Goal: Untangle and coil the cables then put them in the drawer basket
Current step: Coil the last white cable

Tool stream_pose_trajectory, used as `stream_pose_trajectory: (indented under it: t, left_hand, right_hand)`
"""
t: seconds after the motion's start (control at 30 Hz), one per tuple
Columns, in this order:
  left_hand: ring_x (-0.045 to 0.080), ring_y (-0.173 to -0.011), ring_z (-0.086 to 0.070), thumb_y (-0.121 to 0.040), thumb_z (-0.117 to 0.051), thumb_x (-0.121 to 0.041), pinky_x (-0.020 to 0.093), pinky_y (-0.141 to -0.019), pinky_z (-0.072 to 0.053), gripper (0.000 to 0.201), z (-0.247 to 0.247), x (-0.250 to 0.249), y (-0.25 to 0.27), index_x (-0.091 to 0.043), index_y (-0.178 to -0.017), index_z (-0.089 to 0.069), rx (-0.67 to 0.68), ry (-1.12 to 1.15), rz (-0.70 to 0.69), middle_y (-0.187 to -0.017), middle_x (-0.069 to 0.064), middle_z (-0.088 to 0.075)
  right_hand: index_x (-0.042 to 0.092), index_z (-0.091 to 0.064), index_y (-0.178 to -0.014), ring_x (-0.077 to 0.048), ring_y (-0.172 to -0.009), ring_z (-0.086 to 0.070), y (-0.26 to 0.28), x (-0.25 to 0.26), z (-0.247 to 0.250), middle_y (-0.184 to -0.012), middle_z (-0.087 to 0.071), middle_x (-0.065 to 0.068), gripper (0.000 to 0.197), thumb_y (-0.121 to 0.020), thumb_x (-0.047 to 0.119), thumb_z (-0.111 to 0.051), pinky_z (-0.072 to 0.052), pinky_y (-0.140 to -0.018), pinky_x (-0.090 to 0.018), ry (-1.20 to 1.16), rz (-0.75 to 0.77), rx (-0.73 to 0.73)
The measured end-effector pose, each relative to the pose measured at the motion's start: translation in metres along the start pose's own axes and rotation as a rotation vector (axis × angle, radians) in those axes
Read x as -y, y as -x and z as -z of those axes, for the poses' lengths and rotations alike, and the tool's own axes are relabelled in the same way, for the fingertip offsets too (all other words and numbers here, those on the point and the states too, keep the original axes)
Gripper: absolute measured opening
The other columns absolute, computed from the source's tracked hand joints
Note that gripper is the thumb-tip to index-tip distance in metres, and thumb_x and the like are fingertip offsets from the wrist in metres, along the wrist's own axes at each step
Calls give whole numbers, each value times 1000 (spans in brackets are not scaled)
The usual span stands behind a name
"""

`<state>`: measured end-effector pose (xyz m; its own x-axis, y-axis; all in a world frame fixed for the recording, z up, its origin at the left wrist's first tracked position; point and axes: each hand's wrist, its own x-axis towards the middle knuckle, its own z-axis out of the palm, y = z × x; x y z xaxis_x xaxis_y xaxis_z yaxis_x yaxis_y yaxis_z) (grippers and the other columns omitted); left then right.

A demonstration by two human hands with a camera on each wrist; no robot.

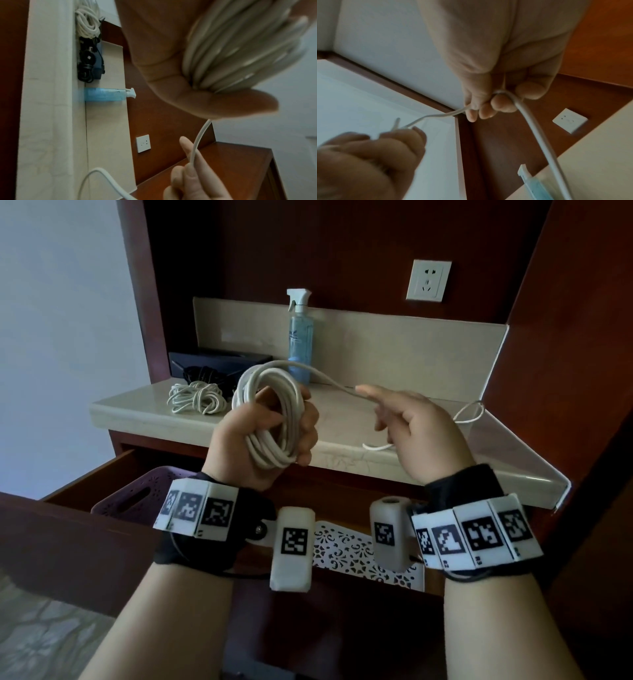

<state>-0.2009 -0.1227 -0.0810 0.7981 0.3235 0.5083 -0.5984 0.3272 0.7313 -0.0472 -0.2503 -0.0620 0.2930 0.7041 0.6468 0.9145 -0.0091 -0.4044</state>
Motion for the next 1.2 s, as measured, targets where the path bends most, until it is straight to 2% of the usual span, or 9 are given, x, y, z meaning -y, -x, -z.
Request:
stream_pose_trajectory:
  t: [0.1,0.23,0.33,0.5,0.67,0.8,1.0,1.13,1.2]
  left_hand:
    - [16,-54,-49,-62,-45,-10,21,-48,-43,32,-4,3,-4,-8,-92,-54,-151,-42,-29,-74,7,-54]
    - [15,-52,-50,-61,-47,-10,21,-47,-42,37,-9,7,-6,-6,-96,-56,-201,5,-73,-98,8,-63]
    - [15,-55,-51,-52,-61,-12,21,-49,-43,56,-8,7,-7,-5,-107,-53,-164,10,-88,-105,13,-64]
    - [15,-54,-48,-66,-33,-8,21,-49,-42,36,-9,11,-3,-6,-99,-49,-214,-70,-76,-75,8,-57]
    - [12,-65,-51,-65,-40,-10,25,-61,-41,26,-6,8,1,-13,-80,-60,-398,-220,-137,-71,1,-57]
    - [15,-66,-55,-76,-41,-5,41,-81,-55,12,-2,3,3,-10,-83,-49,-528,87,-254,-67,3,-53]
    - [11,-50,-48,-87,-44,-5,24,-53,-46,15,7,-8,4,-11,-74,-48,-770,69,-256,-57,0,-49]
    - [9,-53,-54,-69,-77,-22,24,-53,-49,29,17,-5,6,-11,-82,-54,-781,-223,-206,-64,-2,-55]
    - [9,-58,-54,-69,-76,-32,23,-53,-50,37,14,-2,6,-12,-88,-53,-704,-384,-187,-71,0,-53]
  right_hand:
    - [36,-50,-129,1,-69,-46,8,0,-7,-83,-53,16,39,-99,16,-38,-40,-71,-16,-55,-35,-17]
    - [30,-58,-124,1,-106,-49,13,8,-10,-123,-60,6,33,-97,16,-45,-41,-88,-10,-134,-57,17]
    - [28,-63,-118,-13,-104,-57,18,12,-12,-114,-65,1,29,-94,18,-50,-43,-85,-23,-30,-42,43]
    - [26,-69,-108,-11,-95,-59,20,12,-13,-105,-68,6,23,-93,26,-51,-40,-75,-20,45,-49,117]
    - [21,-67,-104,-10,-86,-59,23,2,-9,-96,-68,6,23,-95,28,-46,-44,-75,-25,9,-103,112]
    - [25,-62,-107,-11,-83,-56,27,-2,-5,-94,-64,8,24,-97,31,-41,-43,-74,-27,60,-137,168]
    - [30,-66,-111,-8,-105,-56,28,-2,-5,-114,-64,13,26,-95,32,-46,-43,-92,-28,42,-135,222]
    - [32,-71,-99,-2,-81,-55,26,5,4,-85,-63,15,19,-88,37,-56,-44,-74,-19,71,-9,187]
    - [30,-72,-93,-4,-69,-48,24,10,10,-66,-52,14,19,-88,40,-56,-34,-59,-13,73,122,116]
